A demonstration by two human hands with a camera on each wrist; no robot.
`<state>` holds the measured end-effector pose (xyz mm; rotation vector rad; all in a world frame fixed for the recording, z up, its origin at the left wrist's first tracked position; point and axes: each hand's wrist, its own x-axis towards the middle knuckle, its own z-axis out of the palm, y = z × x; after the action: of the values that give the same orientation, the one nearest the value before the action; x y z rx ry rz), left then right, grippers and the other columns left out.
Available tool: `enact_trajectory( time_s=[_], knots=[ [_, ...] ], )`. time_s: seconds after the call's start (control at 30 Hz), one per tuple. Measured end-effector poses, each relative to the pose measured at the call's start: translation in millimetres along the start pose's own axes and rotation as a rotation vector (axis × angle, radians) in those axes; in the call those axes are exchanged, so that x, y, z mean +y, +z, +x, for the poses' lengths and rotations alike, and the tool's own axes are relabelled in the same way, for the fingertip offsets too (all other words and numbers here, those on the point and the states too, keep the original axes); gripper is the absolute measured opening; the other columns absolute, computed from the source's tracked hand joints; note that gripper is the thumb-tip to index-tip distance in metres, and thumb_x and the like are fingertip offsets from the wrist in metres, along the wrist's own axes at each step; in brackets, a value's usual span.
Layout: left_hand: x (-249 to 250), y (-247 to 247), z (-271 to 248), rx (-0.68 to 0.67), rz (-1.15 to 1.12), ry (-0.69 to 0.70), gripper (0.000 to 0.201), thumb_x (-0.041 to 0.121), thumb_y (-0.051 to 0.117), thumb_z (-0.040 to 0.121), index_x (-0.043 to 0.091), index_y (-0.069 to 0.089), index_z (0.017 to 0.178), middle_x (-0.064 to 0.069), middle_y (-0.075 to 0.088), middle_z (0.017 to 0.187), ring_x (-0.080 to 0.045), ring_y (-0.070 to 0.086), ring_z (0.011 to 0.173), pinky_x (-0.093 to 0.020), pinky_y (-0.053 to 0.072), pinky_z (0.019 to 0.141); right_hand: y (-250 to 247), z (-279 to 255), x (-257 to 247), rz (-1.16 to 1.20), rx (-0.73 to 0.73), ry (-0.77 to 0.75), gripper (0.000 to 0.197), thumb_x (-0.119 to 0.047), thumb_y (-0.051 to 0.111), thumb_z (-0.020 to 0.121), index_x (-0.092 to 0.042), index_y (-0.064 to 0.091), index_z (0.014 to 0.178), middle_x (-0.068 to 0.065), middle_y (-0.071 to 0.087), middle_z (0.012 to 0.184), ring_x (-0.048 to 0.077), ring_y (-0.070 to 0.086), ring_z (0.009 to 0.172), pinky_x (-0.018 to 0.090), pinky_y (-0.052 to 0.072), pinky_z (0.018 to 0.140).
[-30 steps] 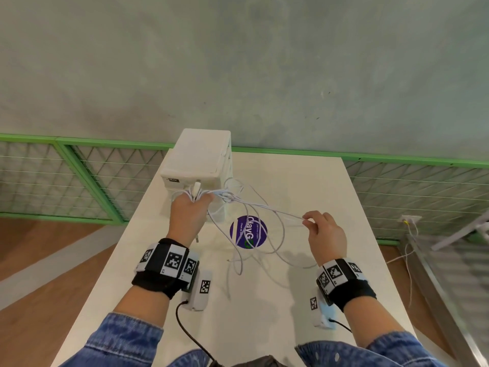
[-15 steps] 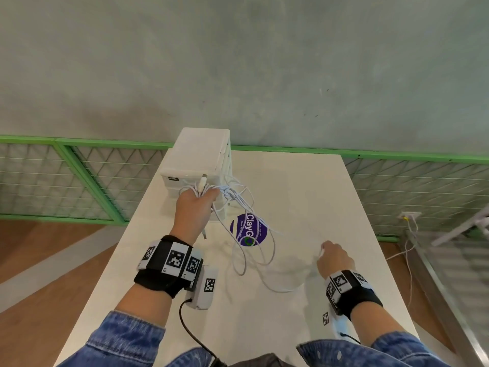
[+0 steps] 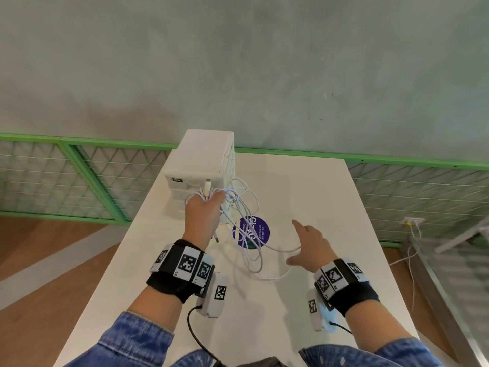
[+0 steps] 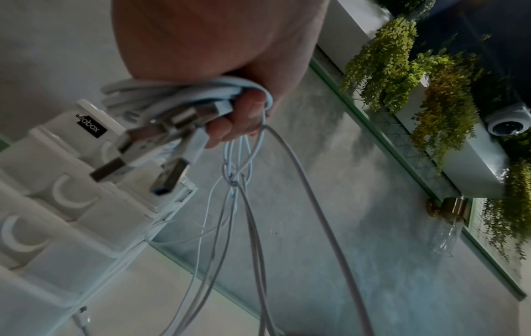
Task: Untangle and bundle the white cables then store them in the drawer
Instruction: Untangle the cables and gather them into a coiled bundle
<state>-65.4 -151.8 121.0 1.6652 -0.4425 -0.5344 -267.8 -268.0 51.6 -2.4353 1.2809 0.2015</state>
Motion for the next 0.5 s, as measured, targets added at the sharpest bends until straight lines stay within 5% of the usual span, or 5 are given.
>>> enact_trajectory(
  time_s=[0.1, 0.17, 0.27, 0.37, 0.5],
  knots=[
    [-3.0, 5.4, -3.1, -0.02, 0.011, -0.011, 0.03, 0.02, 0.062, 0.083, 0.008, 0.041, 0.066, -0.003, 0.028, 0.048, -0.019, 0.029, 0.043, -0.024, 0.025, 0.044, -6.9, -4.2, -18.3, 0.062, 0.029, -0.225, 0.105, -0.047, 0.074, 0.069, -0.027, 0.009, 0.148, 0.001, 0.027, 0.149, 0.021, 0.017, 0.141, 0.044, 0.013, 0.117],
    [-4.7, 9.0, -4.7, -0.035, 0.005, -0.014, 0.028, 0.023, 0.062, 0.083, 0.008, 0.043, 0.069, -0.004, 0.028, 0.049, -0.019, 0.03, 0.044, -0.026, 0.026, 0.045, -8.6, -3.7, -30.8, 0.1, 0.16, -0.364, 0.087, -0.042, 0.071, 0.075, -0.028, 0.023, 0.146, 0.0, 0.036, 0.143, 0.02, 0.025, 0.138, 0.041, 0.017, 0.116],
    [-7.6, 12.7, -6.3, -0.052, 0.011, -0.027, 0.027, 0.028, 0.062, 0.083, 0.009, 0.046, 0.073, -0.008, 0.031, 0.052, -0.019, 0.031, 0.043, -0.026, 0.026, 0.044, -2.6, -1.3, -45.6, 0.193, 0.305, -0.472, 0.051, -0.017, 0.061, 0.083, -0.024, 0.049, 0.133, 0.004, 0.055, 0.119, 0.023, 0.053, 0.109, 0.028, 0.042, 0.092],
    [-9.8, 12.5, -6.3, -0.075, 0.03, -0.052, 0.029, 0.033, 0.062, 0.083, 0.009, 0.048, 0.075, -0.008, 0.032, 0.05, -0.019, 0.031, 0.039, -0.025, 0.027, 0.042, 5.4, -0.2, -46.3, 0.186, 0.313, -0.435, 0.046, 0.0, 0.049, 0.085, -0.019, 0.056, 0.127, 0.01, 0.058, 0.109, 0.03, 0.061, 0.088, 0.03, 0.046, 0.075],
    [-10.0, 10.3, -7.6, -0.067, -0.014, -0.055, 0.027, 0.027, 0.064, 0.082, 0.007, 0.047, 0.075, 0.002, 0.031, 0.043, -0.017, 0.031, 0.04, -0.027, 0.028, 0.047, 5.7, 3.6, -28.1, 0.208, 0.534, -0.409, 0.035, 0.002, 0.055, 0.076, -0.004, 0.066, 0.108, 0.019, 0.058, 0.098, 0.033, 0.063, 0.06, 0.034, 0.053, 0.055]
  ],
)
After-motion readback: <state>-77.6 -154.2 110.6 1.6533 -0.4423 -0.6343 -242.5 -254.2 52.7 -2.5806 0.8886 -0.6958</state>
